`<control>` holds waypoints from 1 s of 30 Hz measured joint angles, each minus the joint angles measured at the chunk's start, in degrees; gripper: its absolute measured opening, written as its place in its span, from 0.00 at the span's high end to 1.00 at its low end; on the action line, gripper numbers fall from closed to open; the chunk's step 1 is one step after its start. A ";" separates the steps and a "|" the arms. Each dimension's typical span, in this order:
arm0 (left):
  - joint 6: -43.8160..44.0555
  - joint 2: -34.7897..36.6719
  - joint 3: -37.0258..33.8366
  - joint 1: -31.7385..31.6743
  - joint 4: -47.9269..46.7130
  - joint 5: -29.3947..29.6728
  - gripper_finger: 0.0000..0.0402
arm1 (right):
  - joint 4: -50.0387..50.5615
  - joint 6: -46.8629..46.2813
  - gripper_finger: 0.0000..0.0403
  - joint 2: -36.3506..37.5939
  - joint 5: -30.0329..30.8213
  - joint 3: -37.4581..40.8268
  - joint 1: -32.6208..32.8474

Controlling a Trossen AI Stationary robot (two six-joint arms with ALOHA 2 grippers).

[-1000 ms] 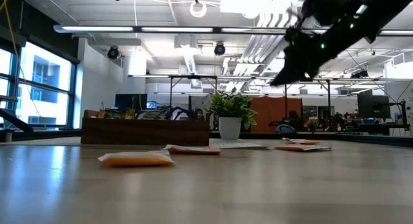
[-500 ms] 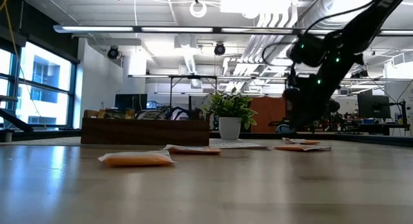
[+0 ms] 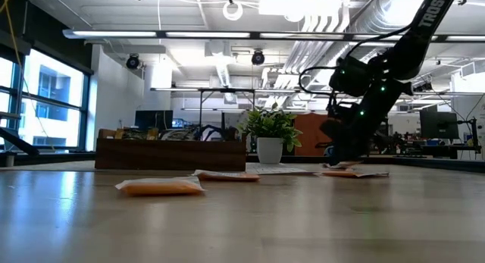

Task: Pick & Place Tea
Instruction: Put the orange tea bag into the right section of the wooden organizer

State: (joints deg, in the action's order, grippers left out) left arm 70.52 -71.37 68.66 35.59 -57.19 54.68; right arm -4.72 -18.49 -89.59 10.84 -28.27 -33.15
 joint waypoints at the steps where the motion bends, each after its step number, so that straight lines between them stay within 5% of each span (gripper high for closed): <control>1: -0.10 0.00 0.00 0.00 0.00 0.00 0.69 | 0.10 -0.45 0.64 -0.11 -0.03 -0.01 0.00; 8: -1.35 0.00 0.00 0.00 0.02 0.02 0.69 | -2.59 -1.07 0.97 0.16 -2.45 0.15 1.28; 14: -1.52 0.00 0.00 0.00 0.02 0.02 0.69 | -12.06 -5.55 0.94 4.82 -1.82 0.45 9.52; 22: -2.77 -0.01 0.00 0.00 0.09 2.47 0.69 | -41.45 -1.28 0.96 4.46 15.72 -1.47 28.59; 30: -2.79 -0.02 0.00 0.00 0.44 3.07 0.69 | -36.47 5.46 0.99 -9.29 26.03 -18.58 36.82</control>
State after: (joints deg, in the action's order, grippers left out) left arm 67.72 -71.40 68.66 35.59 -56.75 57.75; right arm -41.19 -13.04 -98.88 36.87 -46.85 3.67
